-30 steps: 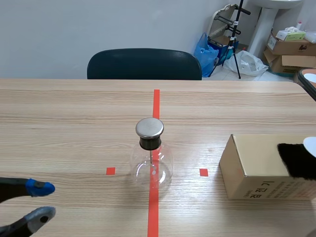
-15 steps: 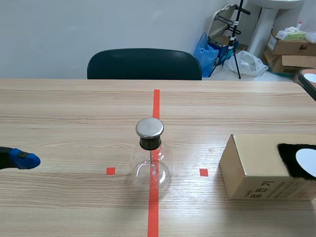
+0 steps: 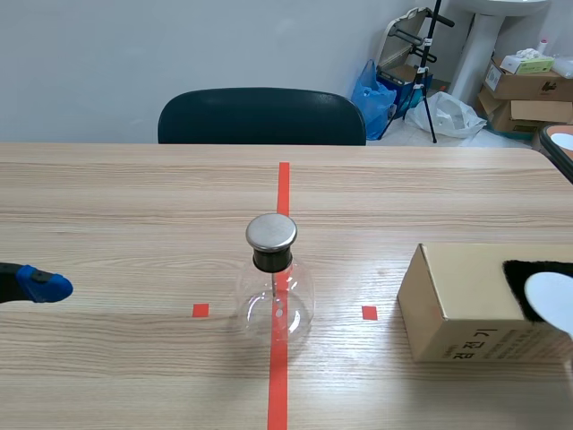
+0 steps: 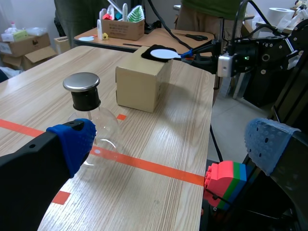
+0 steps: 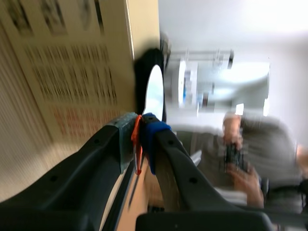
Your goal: Do the electroscope experiment
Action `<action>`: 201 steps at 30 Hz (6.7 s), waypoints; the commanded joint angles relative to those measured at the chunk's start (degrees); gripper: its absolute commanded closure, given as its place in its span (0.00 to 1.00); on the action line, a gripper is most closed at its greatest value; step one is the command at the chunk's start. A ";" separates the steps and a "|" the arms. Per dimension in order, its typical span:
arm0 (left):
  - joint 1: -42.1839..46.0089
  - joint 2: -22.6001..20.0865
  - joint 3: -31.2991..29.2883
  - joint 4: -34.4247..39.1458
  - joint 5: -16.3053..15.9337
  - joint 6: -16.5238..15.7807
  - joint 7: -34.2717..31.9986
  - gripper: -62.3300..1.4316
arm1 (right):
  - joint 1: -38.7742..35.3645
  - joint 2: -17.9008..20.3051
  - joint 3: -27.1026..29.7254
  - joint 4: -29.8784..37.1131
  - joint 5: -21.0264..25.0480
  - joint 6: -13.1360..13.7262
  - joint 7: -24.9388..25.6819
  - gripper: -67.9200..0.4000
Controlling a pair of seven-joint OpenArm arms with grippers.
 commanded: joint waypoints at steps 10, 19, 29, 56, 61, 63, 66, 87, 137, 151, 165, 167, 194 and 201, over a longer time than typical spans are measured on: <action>0.13 -0.02 -1.55 0.39 -2.10 -0.13 -2.54 0.00 | 0.00 0.74 0.63 -1.01 0.24 -3.32 0.72 0.97; 0.13 0.13 -1.62 0.39 -2.19 -0.09 -2.27 0.00 | 0.48 0.33 0.87 -2.64 -0.52 -3.32 0.57 0.97; 0.13 0.13 -1.62 0.39 -2.36 0.98 -2.10 0.00 | 0.50 -0.20 1.42 -2.14 -0.90 -3.32 -2.36 0.97; 0.13 0.13 -1.62 0.17 -3.78 0.98 -1.70 0.00 | -0.20 -0.59 0.04 0.22 -3.80 -3.32 0.57 0.97; 0.13 0.13 -1.62 0.17 -3.78 0.98 -1.70 0.00 | 0.33 -0.68 0.02 -0.04 -4.17 -3.32 0.90 0.97; 0.13 0.13 -1.62 0.17 -3.78 0.98 -1.70 0.00 | 0.66 -0.70 -0.07 -0.04 -3.85 -3.32 3.45 0.97; 0.13 0.13 -1.62 0.17 -3.78 0.98 -1.70 0.00 | -0.02 -0.70 0.11 -0.04 -3.48 -3.32 -5.66 0.97; 0.13 0.13 -1.62 0.17 -3.80 0.98 -1.73 0.00 | 0.20 -1.29 0.04 -0.04 -4.74 -3.32 3.30 0.97; 0.13 0.13 -1.62 0.17 -3.78 0.98 -1.68 0.00 | -0.28 -2.10 1.20 -0.33 -8.41 -3.32 -3.78 0.97; 0.13 0.15 -1.62 0.17 -3.78 0.98 -1.70 0.00 | -0.22 -1.97 1.46 -0.26 -8.28 -3.32 3.91 0.97; 0.13 0.13 -1.62 0.17 -3.78 0.98 -1.70 0.00 | 0.52 -2.10 1.44 -0.26 -9.20 -3.32 3.96 0.97; 0.13 0.13 -1.62 0.17 -3.78 0.98 -1.70 0.00 | 0.79 -2.12 1.44 -0.26 -8.61 -3.32 7.98 0.97; 0.13 0.13 -1.62 0.17 -3.78 0.98 -1.70 0.00 | 1.01 -2.91 1.95 -0.26 -10.67 -3.32 -4.50 0.97; 0.13 0.13 -1.62 0.17 -3.78 0.98 -1.70 0.00 | 1.11 -2.91 1.95 -0.26 -10.78 -3.32 -4.81 0.97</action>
